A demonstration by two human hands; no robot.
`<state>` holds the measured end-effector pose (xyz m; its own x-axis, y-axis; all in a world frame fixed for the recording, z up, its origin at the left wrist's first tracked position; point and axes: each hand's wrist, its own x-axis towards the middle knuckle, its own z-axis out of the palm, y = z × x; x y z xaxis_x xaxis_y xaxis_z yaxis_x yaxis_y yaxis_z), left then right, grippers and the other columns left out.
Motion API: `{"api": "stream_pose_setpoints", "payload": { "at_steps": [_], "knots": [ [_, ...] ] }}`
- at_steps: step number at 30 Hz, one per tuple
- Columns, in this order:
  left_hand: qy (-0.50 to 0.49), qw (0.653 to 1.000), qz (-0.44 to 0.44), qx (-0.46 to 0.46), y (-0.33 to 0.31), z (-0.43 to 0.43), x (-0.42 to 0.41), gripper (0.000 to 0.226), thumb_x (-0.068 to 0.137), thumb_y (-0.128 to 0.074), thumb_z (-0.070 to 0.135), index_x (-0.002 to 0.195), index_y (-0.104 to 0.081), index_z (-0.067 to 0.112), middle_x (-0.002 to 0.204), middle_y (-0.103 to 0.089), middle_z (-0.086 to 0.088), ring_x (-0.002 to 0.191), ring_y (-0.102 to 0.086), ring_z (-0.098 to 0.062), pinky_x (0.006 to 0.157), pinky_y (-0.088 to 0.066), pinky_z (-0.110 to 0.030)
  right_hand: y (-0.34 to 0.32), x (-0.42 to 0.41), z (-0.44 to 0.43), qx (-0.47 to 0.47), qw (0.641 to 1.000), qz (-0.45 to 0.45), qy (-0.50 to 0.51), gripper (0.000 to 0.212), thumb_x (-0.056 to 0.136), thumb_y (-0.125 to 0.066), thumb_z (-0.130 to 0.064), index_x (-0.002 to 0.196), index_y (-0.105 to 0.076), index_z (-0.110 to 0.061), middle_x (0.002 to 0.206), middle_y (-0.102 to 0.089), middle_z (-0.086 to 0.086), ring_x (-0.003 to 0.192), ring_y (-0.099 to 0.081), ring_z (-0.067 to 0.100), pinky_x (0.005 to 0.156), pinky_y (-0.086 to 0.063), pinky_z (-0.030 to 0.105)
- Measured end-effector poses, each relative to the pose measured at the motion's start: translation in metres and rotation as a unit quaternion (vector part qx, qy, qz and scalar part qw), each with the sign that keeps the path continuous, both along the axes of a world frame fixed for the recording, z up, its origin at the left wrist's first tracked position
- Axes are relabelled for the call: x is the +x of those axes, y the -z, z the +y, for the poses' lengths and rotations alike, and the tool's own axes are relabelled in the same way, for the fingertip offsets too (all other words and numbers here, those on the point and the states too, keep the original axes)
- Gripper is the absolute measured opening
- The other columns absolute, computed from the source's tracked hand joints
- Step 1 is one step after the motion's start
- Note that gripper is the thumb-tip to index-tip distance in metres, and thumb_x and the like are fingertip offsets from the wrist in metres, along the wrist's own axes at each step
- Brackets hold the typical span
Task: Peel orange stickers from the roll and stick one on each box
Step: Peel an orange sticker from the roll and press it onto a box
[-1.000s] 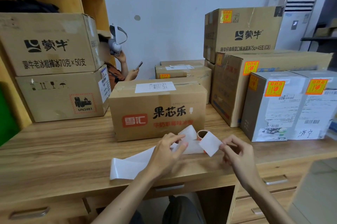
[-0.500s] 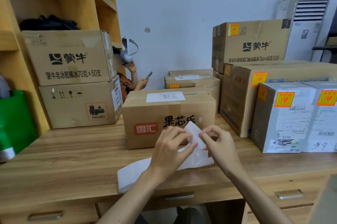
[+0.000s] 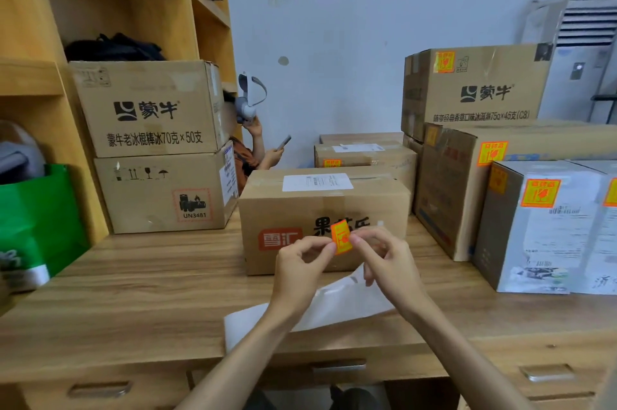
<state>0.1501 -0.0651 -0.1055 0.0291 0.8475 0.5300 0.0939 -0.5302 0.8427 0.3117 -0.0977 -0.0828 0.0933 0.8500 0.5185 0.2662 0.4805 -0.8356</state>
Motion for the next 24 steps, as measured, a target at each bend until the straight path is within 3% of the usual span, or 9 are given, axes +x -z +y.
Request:
{"api": "stream_pose_setpoints", "payload": {
  "at_steps": [3,9,14,16,19,21,24],
  "knots": [
    [0.016,0.998,-0.044,-0.034,-0.003,0.001,-0.007,0.014,0.090,-0.074,0.009,0.091,-0.080,0.021,0.087,-0.078,0.006,0.087,-0.071,-0.004,0.077,-0.052,-0.017,0.002,-0.004,0.011,-0.033,0.998,0.043,0.019,0.010,0.096,-0.065,-0.022,0.100,-0.066,-0.014,0.048,-0.055,-0.013,0.040,-0.047,0.015,0.046,-0.045,0.034],
    [0.009,0.998,-0.049,-0.045,-0.006,0.008,-0.030,0.011,0.089,-0.074,0.007,0.091,-0.080,0.016,0.089,-0.079,0.003,0.088,-0.071,-0.005,0.079,-0.052,-0.018,-0.002,-0.019,0.032,-0.075,0.993,0.093,-0.022,0.008,0.093,-0.066,-0.010,0.091,-0.070,-0.004,0.049,-0.055,-0.016,0.042,-0.044,0.003,0.046,-0.036,0.026],
    [-0.009,0.998,-0.036,-0.053,-0.004,0.010,-0.051,0.010,0.088,-0.075,0.010,0.093,-0.082,0.016,0.092,-0.079,0.003,0.094,-0.072,-0.008,0.083,-0.052,-0.019,-0.004,-0.029,0.039,-0.099,0.988,0.094,-0.066,0.009,0.093,-0.064,-0.008,0.091,-0.069,0.000,0.047,-0.049,-0.010,0.041,-0.037,0.005,0.045,-0.029,0.024],
    [-0.014,0.998,-0.005,-0.055,-0.003,0.013,-0.062,0.010,0.089,-0.076,0.015,0.095,-0.082,0.020,0.095,-0.078,0.005,0.098,-0.071,-0.009,0.086,-0.051,-0.021,-0.008,-0.031,0.040,-0.069,0.994,0.050,-0.066,0.008,0.093,-0.064,-0.006,0.089,-0.069,-0.002,0.059,-0.059,-0.007,0.046,-0.047,0.003,0.045,-0.037,0.021],
    [-0.055,0.997,0.038,-0.036,-0.005,0.017,-0.075,0.009,0.088,-0.078,0.022,0.093,-0.083,0.028,0.092,-0.078,0.011,0.099,-0.069,-0.009,0.088,-0.052,-0.027,-0.012,-0.035,0.045,-0.006,0.993,-0.109,-0.041,0.006,0.094,-0.065,-0.014,0.089,-0.069,-0.014,0.083,-0.068,-0.003,0.071,-0.063,0.011,0.066,-0.054,0.031],
    [-0.089,0.994,0.056,-0.008,-0.011,0.017,-0.080,0.009,0.087,-0.079,0.023,0.090,-0.083,0.031,0.087,-0.077,0.013,0.095,-0.069,-0.007,0.085,-0.052,-0.027,-0.014,-0.040,0.049,0.029,0.983,-0.181,-0.029,0.006,0.095,-0.064,-0.020,0.089,-0.065,-0.021,0.088,-0.067,-0.008,0.079,-0.063,0.012,0.072,-0.055,0.038],
    [-0.133,0.987,0.086,0.037,-0.022,0.016,-0.086,0.011,0.086,-0.080,0.026,0.096,-0.081,0.029,0.085,-0.074,0.014,0.088,-0.063,0.001,0.077,-0.047,-0.019,-0.022,-0.047,0.054,0.086,0.961,-0.262,0.007,0.009,0.095,-0.062,-0.022,0.088,-0.059,-0.026,0.092,-0.063,-0.012,0.084,-0.060,0.007,0.074,-0.052,0.035]
  ]
}}
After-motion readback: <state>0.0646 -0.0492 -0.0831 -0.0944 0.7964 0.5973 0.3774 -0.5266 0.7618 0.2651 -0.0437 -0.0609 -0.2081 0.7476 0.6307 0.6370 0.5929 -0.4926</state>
